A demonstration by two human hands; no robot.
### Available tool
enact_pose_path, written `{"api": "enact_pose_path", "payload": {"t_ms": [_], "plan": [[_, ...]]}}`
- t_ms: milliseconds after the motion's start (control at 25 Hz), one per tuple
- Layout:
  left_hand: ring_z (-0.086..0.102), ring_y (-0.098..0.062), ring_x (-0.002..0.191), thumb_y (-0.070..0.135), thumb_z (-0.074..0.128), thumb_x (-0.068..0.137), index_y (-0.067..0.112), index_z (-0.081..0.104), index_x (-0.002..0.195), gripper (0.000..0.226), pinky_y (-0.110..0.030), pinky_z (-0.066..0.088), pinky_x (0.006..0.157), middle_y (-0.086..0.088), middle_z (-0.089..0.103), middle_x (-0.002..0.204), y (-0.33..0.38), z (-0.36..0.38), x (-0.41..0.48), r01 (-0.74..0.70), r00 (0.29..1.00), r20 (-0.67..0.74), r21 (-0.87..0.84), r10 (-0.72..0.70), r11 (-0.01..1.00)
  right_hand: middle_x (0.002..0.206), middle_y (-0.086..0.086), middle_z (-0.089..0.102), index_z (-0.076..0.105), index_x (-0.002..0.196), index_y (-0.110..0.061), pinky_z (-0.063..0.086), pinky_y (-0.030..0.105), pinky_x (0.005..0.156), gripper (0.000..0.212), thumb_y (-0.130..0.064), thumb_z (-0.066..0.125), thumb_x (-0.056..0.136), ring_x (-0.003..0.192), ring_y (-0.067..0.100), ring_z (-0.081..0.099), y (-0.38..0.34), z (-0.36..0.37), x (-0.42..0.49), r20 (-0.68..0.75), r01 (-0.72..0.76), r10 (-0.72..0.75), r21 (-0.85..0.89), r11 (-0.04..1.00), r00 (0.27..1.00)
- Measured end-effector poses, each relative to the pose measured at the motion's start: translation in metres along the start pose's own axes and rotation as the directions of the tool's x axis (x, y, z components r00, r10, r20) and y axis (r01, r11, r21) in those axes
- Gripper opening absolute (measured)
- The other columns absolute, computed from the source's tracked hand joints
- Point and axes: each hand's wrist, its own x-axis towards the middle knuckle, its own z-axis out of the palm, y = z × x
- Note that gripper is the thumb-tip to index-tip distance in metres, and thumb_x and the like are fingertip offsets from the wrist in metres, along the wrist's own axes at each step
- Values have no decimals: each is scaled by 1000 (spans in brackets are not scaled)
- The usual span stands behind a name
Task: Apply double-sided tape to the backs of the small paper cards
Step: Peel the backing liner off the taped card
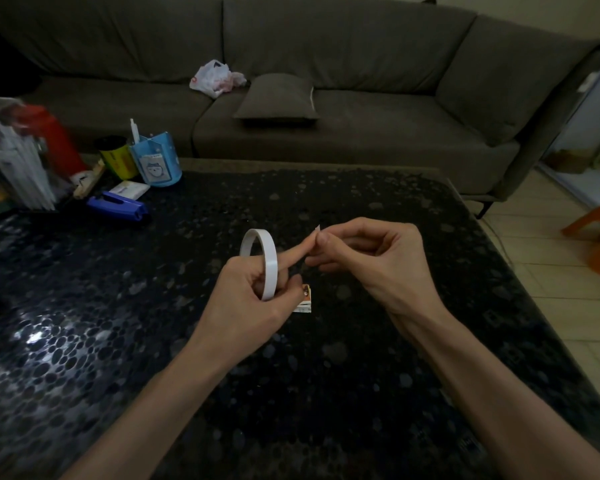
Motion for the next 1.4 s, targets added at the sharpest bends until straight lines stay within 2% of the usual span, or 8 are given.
{"api": "enact_pose_path", "payload": {"t_ms": [200, 320, 480, 680, 920, 1080, 1320, 1400], "plan": [[43, -15, 50, 1, 66, 94, 46, 63, 130, 58, -24, 46, 55, 0, 41, 53, 2, 0, 0, 0, 1000, -3, 26, 0, 1000, 92, 4, 81, 79, 99, -8, 62, 24, 75, 7, -11, 75, 94, 87, 21, 80, 2, 1, 0, -5, -14, 13, -17, 1000, 1000], [41, -12, 48, -1, 66, 95, 46, 64, 128, 58, -20, 45, 54, 11, 42, 51, 1, 0, 0, 3, 1000, 0, 2, -3, 1000, 92, 4, 81, 79, 99, -9, 62, 25, 75, 6, -11, 74, 95, 87, 21, 80, 2, 1, 0, -12, -9, 9, -24, 1000, 1000], [42, -12, 49, -2, 65, 94, 47, 65, 127, 59, -18, 46, 56, 8, 45, 52, 2, 0, -1, 7, 1000, 0, -43, -7, 999, 92, 4, 81, 79, 100, -6, 62, 25, 76, 9, -10, 73, 95, 87, 21, 80, 0, 0, 0, -4, -5, 5, -38, 999, 1000], [38, -12, 50, -5, 65, 94, 42, 64, 129, 59, -12, 42, 57, -10, 39, 55, 7, 0, 0, -8, 1000, -1, -53, 8, 999, 93, 4, 81, 78, 101, -5, 63, 25, 76, 9, -9, 72, 95, 86, 20, 80, -2, -2, -1, -3, 6, -6, -49, 999, 1000], [40, -29, 50, -3, 65, 95, 47, 65, 125, 58, -21, 44, 57, -18, 44, 59, 10, -1, 0, 8, 1000, 4, -57, -8, 998, 97, -4, 80, 78, 104, -15, 62, 23, 82, 12, -11, 76, 92, 89, 9, 78, -6, -5, -3, 35, 105, -100, -271, 957, 994], [43, -12, 49, -3, 65, 94, 40, 68, 123, 51, -16, 44, 56, -6, 47, 53, 9, 0, 0, 16, 1000, -20, -34, -16, 999, 100, -9, 77, 78, 108, -16, 62, 24, 86, 15, -12, 75, 93, 93, 2, 75, -7, -1, -5, 55, 163, -155, -447, 880, 986], [43, -8, 48, -6, 65, 93, 35, 69, 123, 50, -12, 42, 55, -9, 47, 53, 11, 0, 0, 22, 999, -32, -30, -23, 999, 98, -10, 77, 78, 106, -16, 61, 22, 84, 14, -14, 74, 93, 91, 1, 75, -8, -1, -5, 52, 156, -148, -442, 883, 988], [43, -6, 48, -7, 65, 93, 33, 70, 122, 51, -11, 40, 54, -1, 45, 51, 11, 1, 0, 17, 999, -39, -24, -18, 1000, 97, -9, 78, 79, 105, -16, 61, 21, 83, 14, -15, 74, 93, 90, 1, 76, -8, -1, -5, 48, 159, -153, -427, 890, 987]]}}
